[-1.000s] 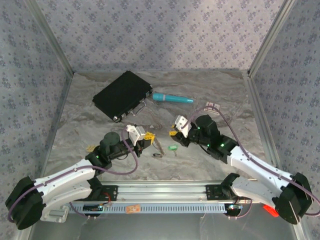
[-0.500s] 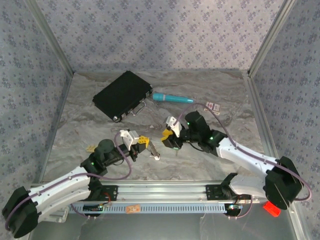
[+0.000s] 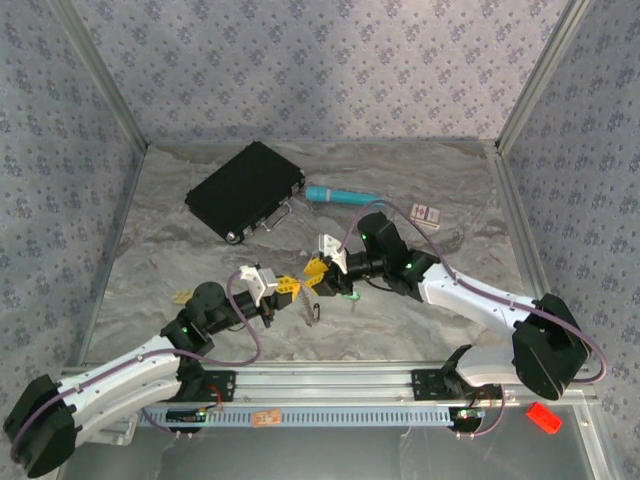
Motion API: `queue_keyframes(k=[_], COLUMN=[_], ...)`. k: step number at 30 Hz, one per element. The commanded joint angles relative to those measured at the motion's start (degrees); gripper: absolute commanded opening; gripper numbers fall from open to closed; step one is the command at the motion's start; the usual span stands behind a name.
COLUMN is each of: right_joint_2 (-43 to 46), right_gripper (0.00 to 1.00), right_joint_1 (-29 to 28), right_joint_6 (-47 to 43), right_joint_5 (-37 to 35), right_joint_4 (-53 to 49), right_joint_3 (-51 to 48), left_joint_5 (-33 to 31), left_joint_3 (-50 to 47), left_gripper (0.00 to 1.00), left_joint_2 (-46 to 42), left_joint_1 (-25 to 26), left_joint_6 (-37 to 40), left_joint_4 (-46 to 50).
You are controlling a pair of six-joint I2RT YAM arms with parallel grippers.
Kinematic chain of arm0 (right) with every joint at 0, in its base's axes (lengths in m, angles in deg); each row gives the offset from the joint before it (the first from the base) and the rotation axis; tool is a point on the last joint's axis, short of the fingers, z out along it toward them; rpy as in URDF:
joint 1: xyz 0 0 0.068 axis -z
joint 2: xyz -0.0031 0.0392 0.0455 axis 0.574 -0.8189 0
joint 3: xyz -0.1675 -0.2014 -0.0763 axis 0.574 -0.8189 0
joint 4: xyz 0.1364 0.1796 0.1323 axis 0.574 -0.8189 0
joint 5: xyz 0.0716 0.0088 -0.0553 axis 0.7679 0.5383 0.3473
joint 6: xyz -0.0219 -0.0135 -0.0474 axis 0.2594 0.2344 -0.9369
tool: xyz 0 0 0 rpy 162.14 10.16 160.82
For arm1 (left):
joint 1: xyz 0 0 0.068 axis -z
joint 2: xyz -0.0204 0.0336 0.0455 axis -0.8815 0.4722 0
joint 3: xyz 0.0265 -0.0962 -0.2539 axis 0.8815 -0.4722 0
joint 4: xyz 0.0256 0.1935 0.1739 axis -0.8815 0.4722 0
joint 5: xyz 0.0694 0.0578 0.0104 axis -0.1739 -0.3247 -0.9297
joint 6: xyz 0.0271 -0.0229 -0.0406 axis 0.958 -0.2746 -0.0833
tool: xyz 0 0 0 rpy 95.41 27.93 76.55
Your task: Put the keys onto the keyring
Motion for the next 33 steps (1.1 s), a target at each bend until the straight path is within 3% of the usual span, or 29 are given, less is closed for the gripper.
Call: queue_keyframes(k=[1,12,16,20,25,28,33], right_joint_2=[-0.6,-1.73,-2.1,-2.05,-1.31,-1.69,-2.82], right_gripper=[0.28,0.2,0.13,0.0,0.0,0.0,0.0], right_joint_1=[-0.33,-0.78,-0.89,-0.9,-0.67,-1.06,-2.21], right_joint_6=[-1.97,-3.21,-3.34,-3.37,-4.62,-7.33,-12.81], right_joint_5=[0.99,1.98,2.09,2.89,3.36,1.91,-1.02], right_joint_4=[-0.66,-2.81,-2.93,-2.99,-5.52,-10.83,-21.21], right_joint_3=[0.96,1.96,2.28,2.76,3.63,5.48,9.74], left_joint_5=[2.27,2.45,2.54,2.08,-0.45,-0.46,0.81], left_joint_3=[0.92,0.98,0.99,1.06,2.54,4.32,7.08], left_gripper=[0.0,0.0,0.0,0.0,0.02,0.08,0.09], left_joint_2=[-0.33,-0.29,-0.15,0.13,0.54,1.71,4.25], left_joint_1=[0.28,0.23,0.27,0.23,0.26,0.25,0.26], left_joint_6=[1.0,0.63,0.56,0.46,1.07,2.39,4.46], left_joint_4=[-4.29,-4.66,-5.05,-5.06,0.55,5.37,10.28])
